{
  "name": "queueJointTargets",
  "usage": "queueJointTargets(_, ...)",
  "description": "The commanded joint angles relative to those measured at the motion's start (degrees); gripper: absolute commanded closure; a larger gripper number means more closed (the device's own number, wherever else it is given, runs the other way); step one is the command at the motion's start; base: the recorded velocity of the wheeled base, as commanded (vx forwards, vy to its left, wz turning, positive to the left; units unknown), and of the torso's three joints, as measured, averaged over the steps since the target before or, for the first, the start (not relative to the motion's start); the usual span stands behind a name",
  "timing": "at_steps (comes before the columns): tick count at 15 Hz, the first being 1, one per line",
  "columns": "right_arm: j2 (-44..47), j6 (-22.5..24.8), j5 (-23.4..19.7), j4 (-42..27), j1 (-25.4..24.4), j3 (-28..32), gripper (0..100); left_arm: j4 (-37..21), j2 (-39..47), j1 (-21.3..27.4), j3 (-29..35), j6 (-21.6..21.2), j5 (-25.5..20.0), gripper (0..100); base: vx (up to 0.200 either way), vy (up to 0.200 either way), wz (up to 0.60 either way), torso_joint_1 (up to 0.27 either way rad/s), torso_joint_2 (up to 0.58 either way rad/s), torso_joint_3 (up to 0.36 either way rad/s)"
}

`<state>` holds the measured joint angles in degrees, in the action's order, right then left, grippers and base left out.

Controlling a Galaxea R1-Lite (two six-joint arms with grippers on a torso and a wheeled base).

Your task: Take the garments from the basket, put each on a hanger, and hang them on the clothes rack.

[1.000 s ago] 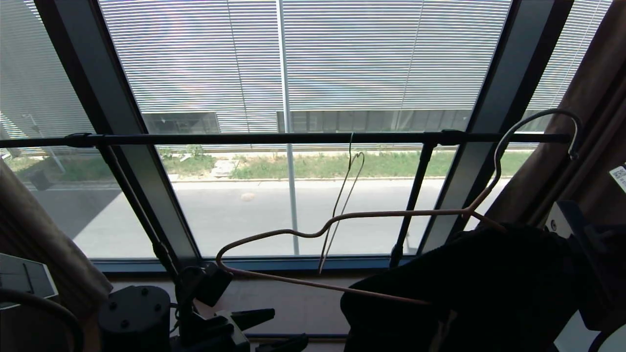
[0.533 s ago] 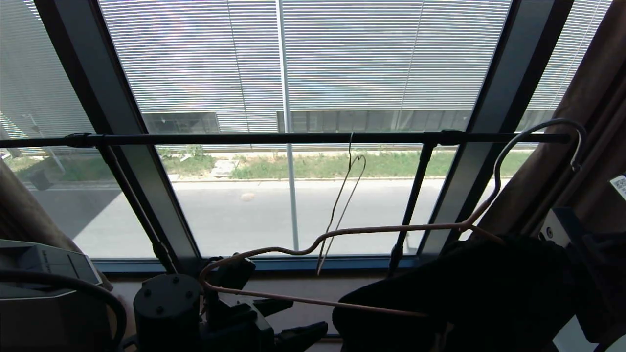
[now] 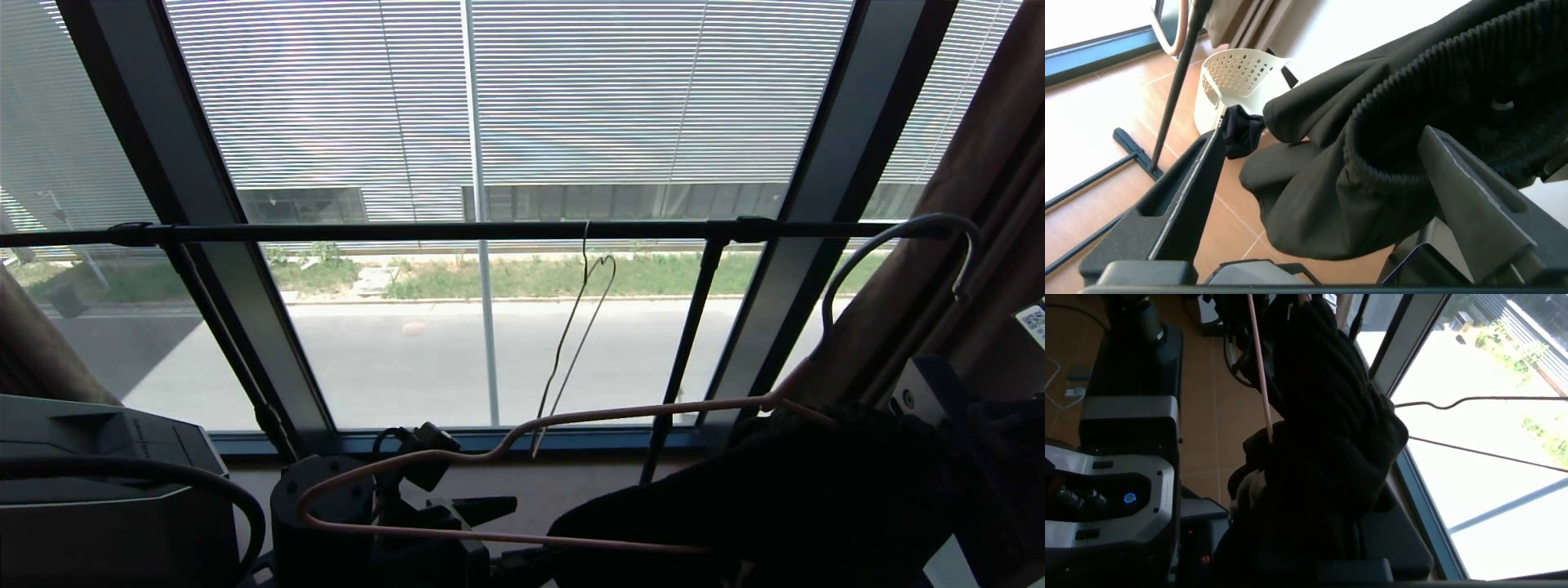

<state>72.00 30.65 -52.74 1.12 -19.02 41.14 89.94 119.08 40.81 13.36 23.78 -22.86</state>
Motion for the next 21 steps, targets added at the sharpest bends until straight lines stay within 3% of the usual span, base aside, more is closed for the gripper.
queueJointTargets(1, 0.2, -0.1, -0.1, 0.0, -0.2, -0.1, 100, 0.1, 1.6, 0.7, 0.4, 0.0, 0.1, 0, 0.000, 0.000, 0.00, 0.000, 0.00, 0.000)
queueJointTargets(8, 0.6, -0.1, 0.0, 0.2, -2.3, -0.5, 100, 0.1, 2.7, 1.3, 1.1, -0.1, 0.1, 0, 0.000, 0.000, 0.00, 0.000, 0.00, 0.000)
queueJointTargets(9, 0.7, -0.1, 0.0, 0.2, -2.3, -0.5, 100, 0.1, 2.9, 1.3, 1.1, -0.1, 0.2, 100, 0.000, 0.000, 0.00, 0.000, 0.00, 0.000)
queueJointTargets(14, 1.4, -0.1, 0.0, 0.3, -2.1, -0.4, 100, 0.1, 2.6, 0.8, 0.0, -0.1, 0.4, 100, 0.000, 0.000, 0.00, 0.000, 0.00, 0.000)
queueJointTargets(20, 1.3, -0.1, 0.1, 0.4, 4.0, 0.2, 100, 0.1, 1.1, -4.5, 0.3, -2.1, 0.4, 100, 0.000, 0.000, 0.00, 0.000, 0.00, 0.000)
queueJointTargets(21, 1.8, 0.0, 1.4, 0.5, 5.3, 0.3, 100, 0.1, -0.4, -8.0, 0.4, -5.1, 0.3, 100, 0.000, 0.000, 0.00, 0.000, 0.00, 0.000)
